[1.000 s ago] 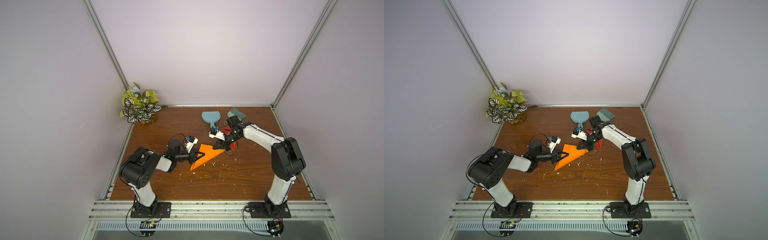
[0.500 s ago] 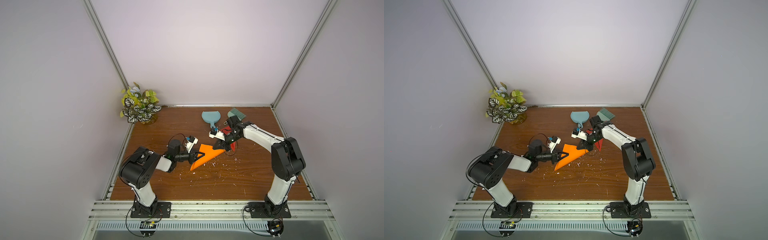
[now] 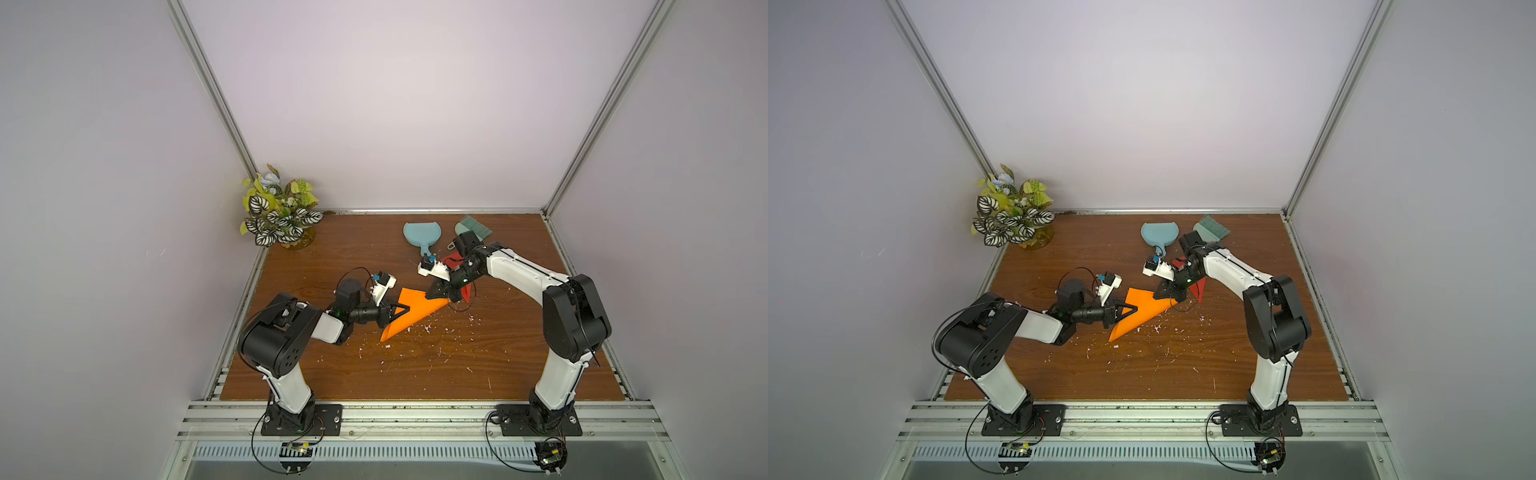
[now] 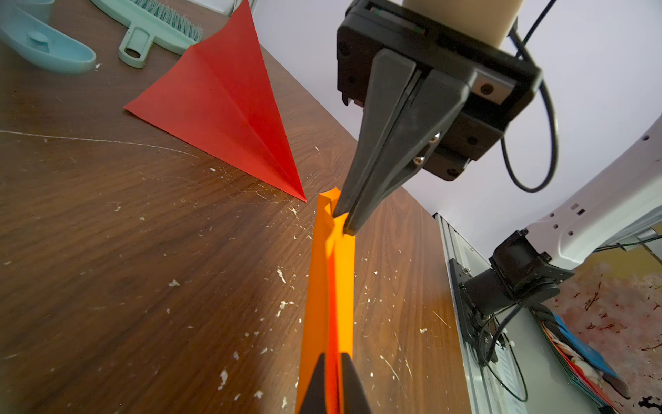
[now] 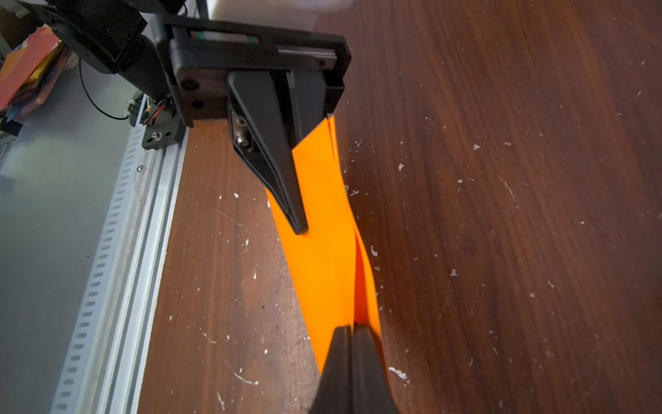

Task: Fold the square paper diagonally
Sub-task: Fold the paper at the center of the board.

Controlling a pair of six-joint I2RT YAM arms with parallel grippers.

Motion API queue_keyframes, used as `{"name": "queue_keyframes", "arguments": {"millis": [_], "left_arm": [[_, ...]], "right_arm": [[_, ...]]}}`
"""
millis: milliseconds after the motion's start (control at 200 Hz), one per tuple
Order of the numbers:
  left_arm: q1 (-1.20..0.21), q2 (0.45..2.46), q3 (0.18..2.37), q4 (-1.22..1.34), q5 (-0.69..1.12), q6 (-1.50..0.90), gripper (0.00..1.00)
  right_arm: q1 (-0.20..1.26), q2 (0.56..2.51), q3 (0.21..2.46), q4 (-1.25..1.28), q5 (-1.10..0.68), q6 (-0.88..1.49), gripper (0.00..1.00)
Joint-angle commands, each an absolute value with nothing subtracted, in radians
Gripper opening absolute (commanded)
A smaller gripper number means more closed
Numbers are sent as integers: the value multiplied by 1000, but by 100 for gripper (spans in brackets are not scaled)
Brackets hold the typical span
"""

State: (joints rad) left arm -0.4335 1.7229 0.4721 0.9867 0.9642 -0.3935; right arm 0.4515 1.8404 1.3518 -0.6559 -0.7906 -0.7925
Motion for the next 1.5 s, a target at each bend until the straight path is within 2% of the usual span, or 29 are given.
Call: {"name": "queue_keyframes", "arguments": {"millis": [0,135,355,626,806,896,1071,1266,1496], "left_arm": [[-443,1727,489,989,971,-396,9],[-442,1727,489,990,973,-396,8],[-443,1722,487,989,972,-393,0],[-456,1685,477,990,951,-365,0],[-480,1638,468,969,912,-297,0],[-484,1614,469,939,896,-260,0],[-500,1581,517,764,861,-151,0],[-506,1573,547,698,850,-118,0],[-506,1568,549,693,850,-120,0]], "right_arm": [[450,1836,1374,-675,-803,-798,0],[451,1838,1374,-675,-800,-796,0],[448,1834,1378,-667,-788,-787,0],[430,1729,1361,-605,-779,-772,30],[431,1666,1347,-546,-773,-776,39],[438,1633,1315,-479,-777,-782,47],[495,1595,1257,-348,-770,-796,61],[549,1620,1261,-329,-752,-829,61],[574,1620,1226,-331,-742,-856,53]]}}
